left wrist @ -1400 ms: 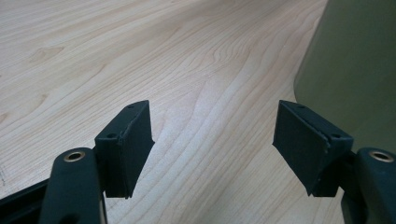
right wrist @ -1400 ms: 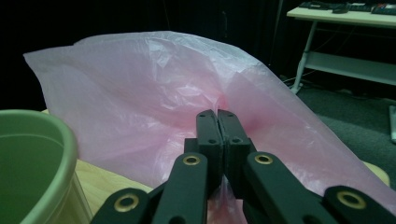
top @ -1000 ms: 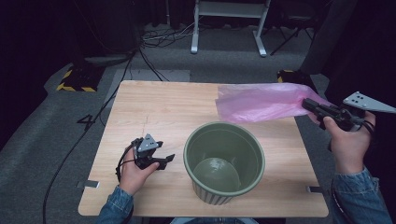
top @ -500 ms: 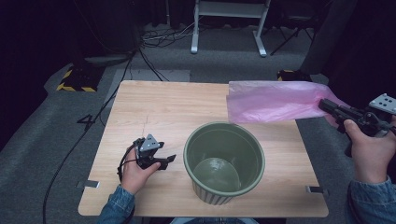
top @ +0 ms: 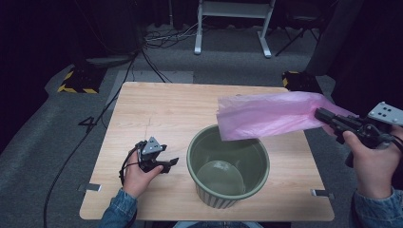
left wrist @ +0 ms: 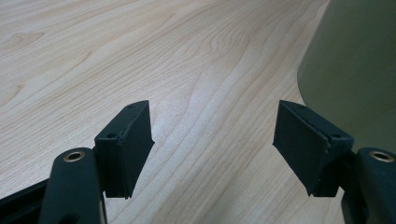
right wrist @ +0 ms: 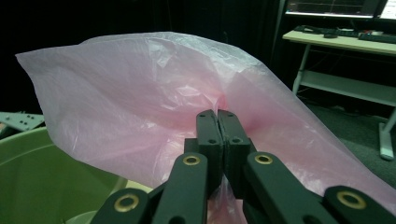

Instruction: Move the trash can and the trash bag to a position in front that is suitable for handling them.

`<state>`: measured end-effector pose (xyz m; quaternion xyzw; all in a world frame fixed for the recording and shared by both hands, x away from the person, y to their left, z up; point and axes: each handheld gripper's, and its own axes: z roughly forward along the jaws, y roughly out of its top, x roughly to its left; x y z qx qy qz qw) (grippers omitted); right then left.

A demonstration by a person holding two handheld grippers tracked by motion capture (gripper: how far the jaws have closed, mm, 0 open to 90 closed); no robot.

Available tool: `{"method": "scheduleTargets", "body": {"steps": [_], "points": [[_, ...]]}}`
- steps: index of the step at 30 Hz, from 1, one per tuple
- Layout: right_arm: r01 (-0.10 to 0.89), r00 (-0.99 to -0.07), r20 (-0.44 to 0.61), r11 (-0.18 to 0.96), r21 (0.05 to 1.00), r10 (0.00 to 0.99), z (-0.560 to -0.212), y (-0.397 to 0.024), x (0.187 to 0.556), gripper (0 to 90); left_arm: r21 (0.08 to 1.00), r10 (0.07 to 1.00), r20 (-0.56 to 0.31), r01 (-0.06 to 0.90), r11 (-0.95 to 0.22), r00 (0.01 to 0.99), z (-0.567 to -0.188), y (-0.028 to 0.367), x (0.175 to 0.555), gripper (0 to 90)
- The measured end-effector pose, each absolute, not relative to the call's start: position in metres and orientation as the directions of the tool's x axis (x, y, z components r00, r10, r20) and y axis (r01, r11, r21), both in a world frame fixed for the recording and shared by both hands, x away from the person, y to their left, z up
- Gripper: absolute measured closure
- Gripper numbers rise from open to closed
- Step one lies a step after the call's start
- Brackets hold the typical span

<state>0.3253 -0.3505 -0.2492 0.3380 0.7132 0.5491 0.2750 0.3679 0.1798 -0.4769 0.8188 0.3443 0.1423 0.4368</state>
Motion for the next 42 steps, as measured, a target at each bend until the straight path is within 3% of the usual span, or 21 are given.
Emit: {"method": "scheduleTargets", "body": {"steps": [19, 42], "points": [[0.253, -0.677, 0.017, 0.211, 0.944, 0.736, -0.296, -0.323, 0.328, 89.0, 0.817, 0.678, -0.055, 0.424, -0.392, 0.733, -0.474, 0.176, 0.364, 27.8], [0.296, -0.7, 0.045, 0.232, 0.927, 0.713, -0.321, -0.314, 0.332, 89.0, 0.878, 0.615, 0.004, 0.291, -0.38, 0.789, -0.401, 0.169, 0.331, 27.6]]}}
